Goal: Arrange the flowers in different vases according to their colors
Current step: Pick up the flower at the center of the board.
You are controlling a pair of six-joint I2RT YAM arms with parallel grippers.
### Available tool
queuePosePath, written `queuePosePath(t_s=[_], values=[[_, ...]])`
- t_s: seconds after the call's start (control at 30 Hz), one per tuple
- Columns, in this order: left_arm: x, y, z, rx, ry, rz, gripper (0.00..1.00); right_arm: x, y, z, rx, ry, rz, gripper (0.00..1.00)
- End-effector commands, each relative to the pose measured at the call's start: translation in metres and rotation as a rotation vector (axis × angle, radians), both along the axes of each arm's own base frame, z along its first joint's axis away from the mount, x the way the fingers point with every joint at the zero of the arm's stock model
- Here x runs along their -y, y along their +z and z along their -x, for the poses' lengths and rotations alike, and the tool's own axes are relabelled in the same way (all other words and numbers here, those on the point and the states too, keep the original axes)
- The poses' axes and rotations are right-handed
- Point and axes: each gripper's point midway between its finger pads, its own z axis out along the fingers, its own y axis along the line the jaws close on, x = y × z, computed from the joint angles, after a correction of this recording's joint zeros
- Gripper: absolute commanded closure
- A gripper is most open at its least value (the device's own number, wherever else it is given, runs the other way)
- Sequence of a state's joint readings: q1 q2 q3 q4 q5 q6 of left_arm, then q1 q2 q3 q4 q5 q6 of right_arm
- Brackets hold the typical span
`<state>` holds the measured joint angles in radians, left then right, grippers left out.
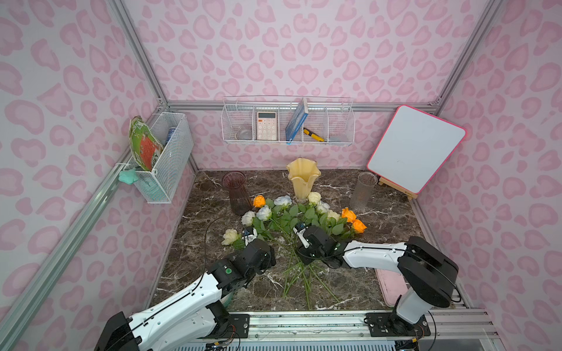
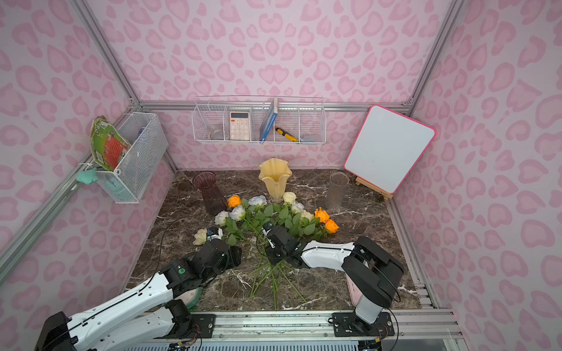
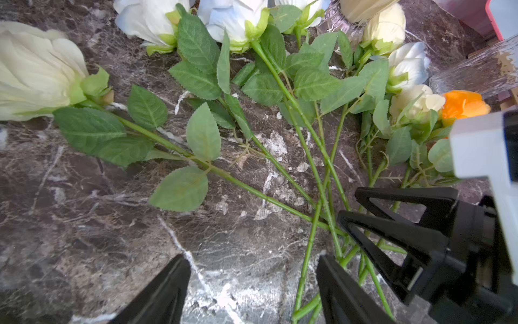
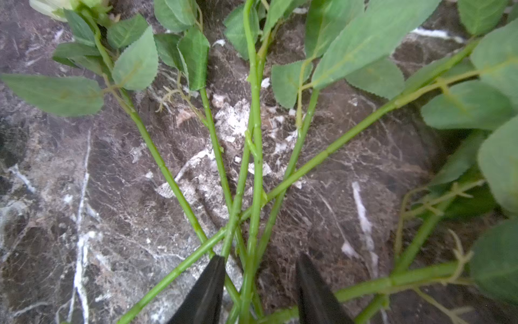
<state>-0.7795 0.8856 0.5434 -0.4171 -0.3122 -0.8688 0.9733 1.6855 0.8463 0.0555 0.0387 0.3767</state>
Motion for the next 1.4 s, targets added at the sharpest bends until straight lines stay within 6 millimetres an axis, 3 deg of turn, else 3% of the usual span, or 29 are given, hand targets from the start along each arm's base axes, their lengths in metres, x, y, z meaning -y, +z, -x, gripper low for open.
queuePosePath(t_s=[0.0, 0.13, 0.3, 0.4, 0.8, 1.0, 1.17, 1.37], values=[[-0.004, -0.001, 0.002, 0.001, 0.015, 0.007, 0.23, -0.001, 0.002, -0.004, 0.02, -0.012, -0.001, 0.65], [-0.003, -0.002, 0.003, 0.005, 0.007, 0.011, 0.23, 0.0, 0.002, -0.006, 0.022, -0.022, 0.003, 0.71], [-0.001, -0.005, 0.002, -0.012, -0.004, -0.007, 0.23, -0.002, 0.005, -0.007, 0.026, -0.021, 0.0, 0.9], [0.001, -0.005, 0.001, -0.005, -0.004, 0.005, 0.23, -0.003, 0.013, -0.009, 0.041, -0.027, -0.016, 0.92], [-0.001, -0.004, 0.006, -0.004, -0.005, 0.03, 0.23, 0.001, 0.095, -0.021, 0.177, -0.069, -0.121, 1.0], [-0.005, -0.002, 0.015, -0.008, -0.012, 0.057, 0.22, 0.024, 0.163, -0.033, 0.322, -0.167, -0.224, 1.0], [0.003, -0.002, 0.015, -0.018, -0.034, 0.082, 0.22, 0.046, 0.249, -0.054, 0.518, -0.238, -0.331, 1.0], [0.012, -0.001, 0.008, -0.018, -0.051, 0.081, 0.22, 0.122, 0.359, -0.114, 0.818, -0.465, -0.474, 1.0]])
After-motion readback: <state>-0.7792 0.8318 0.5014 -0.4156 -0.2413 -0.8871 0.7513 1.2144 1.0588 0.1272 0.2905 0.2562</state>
